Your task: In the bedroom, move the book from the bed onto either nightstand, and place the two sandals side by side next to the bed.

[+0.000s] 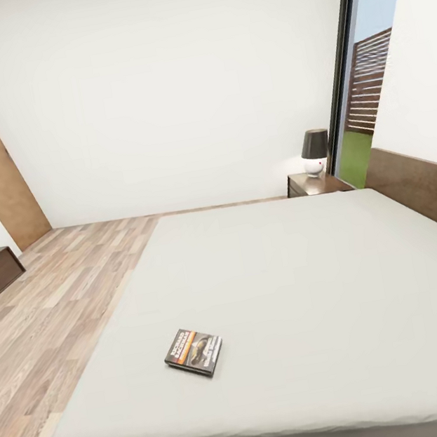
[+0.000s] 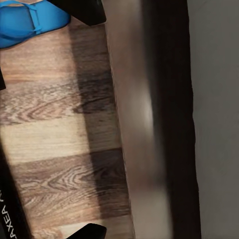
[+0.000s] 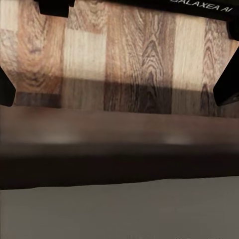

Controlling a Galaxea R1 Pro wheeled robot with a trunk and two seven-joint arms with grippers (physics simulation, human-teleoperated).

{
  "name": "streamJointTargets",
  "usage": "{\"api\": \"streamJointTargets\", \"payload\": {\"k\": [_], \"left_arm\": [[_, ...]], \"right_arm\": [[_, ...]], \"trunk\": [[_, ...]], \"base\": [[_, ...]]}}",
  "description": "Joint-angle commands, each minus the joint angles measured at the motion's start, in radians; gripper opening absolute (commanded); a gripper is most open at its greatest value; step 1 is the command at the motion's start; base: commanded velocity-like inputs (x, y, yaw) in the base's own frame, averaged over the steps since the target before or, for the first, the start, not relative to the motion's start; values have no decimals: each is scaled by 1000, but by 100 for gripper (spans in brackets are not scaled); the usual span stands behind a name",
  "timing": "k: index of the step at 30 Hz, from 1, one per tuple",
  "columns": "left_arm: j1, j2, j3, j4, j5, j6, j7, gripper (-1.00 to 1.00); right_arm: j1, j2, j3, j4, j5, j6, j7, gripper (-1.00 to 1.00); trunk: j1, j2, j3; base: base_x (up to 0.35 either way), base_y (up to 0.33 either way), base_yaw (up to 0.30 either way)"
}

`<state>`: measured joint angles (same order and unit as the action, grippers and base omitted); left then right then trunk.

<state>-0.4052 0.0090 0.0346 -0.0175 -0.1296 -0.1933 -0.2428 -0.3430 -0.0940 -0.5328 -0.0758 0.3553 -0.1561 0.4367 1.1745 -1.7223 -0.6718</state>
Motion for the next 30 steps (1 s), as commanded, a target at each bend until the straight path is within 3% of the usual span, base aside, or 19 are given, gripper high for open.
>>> {"api": "streamJointTargets", "payload": {"k": [1, 7, 13, 30], "left_arm": [[0, 0, 5, 1, -10, -5, 0, 100], [-1, 0, 5, 1, -10, -5, 0, 100], [-1, 0, 4, 1, -10, -5, 0, 100], [-1, -1, 4, 1, -10, -3, 0, 100]], "right_arm": [[-1, 0, -9, 1, 10, -4, 3, 100], [-1, 0, -9, 1, 10, -3, 2, 100], [-1, 0, -9, 1, 11, -5, 1, 100], [-1, 0, -9, 1, 10, -5, -1, 100]], "trunk": [[4, -8, -4], [27, -50, -23], [27, -50, -23], [-38, 69, 30]], "base": [[0, 0, 0], [0, 0, 0], [0, 0, 0], [0, 0, 0]]}}
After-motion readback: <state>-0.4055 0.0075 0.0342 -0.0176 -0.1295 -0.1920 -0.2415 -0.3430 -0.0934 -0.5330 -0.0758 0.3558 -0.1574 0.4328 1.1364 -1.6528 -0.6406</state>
